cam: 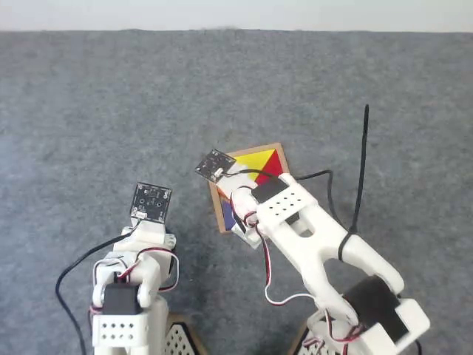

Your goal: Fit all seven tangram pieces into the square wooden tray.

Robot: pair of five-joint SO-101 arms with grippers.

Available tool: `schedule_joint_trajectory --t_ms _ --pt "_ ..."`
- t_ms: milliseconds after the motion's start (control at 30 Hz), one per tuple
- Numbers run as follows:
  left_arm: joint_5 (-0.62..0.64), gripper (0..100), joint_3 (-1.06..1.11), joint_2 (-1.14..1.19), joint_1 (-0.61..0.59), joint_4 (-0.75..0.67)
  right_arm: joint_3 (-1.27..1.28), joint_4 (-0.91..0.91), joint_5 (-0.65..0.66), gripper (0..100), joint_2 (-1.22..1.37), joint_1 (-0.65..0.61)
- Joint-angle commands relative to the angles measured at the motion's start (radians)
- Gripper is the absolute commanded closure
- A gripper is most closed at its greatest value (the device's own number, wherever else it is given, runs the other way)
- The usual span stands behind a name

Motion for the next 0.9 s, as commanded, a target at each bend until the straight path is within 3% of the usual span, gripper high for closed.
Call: schedule_joint_trajectory --t_ms 0,533,700,867 --pt "0.009 99 -0.012 -0.020 -0.003 0.005 -0.052 -0.021 0.018 99.1 0.038 0.001" --pt "0.009 99 -0.012 -0.020 -0.003 0.005 -0.258 -0.021 0.014 99.1 0.211 0.041" --pt "0.009 99 -0.012 -0.020 -0.003 0.005 -0.250 0.002 0.012 99.1 0.156 0.022" --pt "0.009 99 -0.012 -0.020 -0.003 0.005 -0.124 -0.005 -0.029 99.1 -0.079 0.048"
